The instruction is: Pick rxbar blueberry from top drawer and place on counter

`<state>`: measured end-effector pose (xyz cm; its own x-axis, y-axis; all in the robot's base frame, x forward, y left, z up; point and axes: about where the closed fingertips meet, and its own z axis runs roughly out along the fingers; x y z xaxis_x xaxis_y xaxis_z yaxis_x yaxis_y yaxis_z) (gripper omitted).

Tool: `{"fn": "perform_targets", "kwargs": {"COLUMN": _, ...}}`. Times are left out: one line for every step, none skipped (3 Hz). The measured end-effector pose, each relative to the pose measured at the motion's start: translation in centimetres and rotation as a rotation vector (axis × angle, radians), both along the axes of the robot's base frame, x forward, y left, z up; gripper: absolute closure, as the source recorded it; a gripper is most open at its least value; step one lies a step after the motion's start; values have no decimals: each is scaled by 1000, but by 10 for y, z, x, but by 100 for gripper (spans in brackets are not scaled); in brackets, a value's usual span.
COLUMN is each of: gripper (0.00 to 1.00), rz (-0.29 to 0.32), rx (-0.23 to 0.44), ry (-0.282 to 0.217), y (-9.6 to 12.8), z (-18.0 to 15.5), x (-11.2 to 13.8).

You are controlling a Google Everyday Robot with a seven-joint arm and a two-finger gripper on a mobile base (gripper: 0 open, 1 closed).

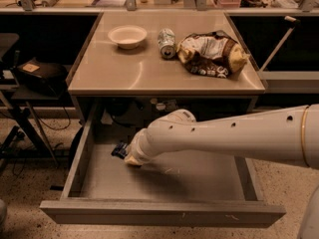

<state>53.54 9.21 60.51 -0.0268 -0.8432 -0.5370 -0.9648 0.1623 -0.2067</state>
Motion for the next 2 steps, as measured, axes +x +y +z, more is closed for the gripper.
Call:
{"fn": "perform_targets", "kwargs": {"gripper": 88, "rz": 1, "rx": 1, "ry": 0, "y": 0, "z": 0, "x": 0}}
{"fn": "perform_targets", "kwargs": {"gripper": 100, "rz": -17, "rx": 14, "ry": -23, "y": -4, "z": 10, "x": 4}}
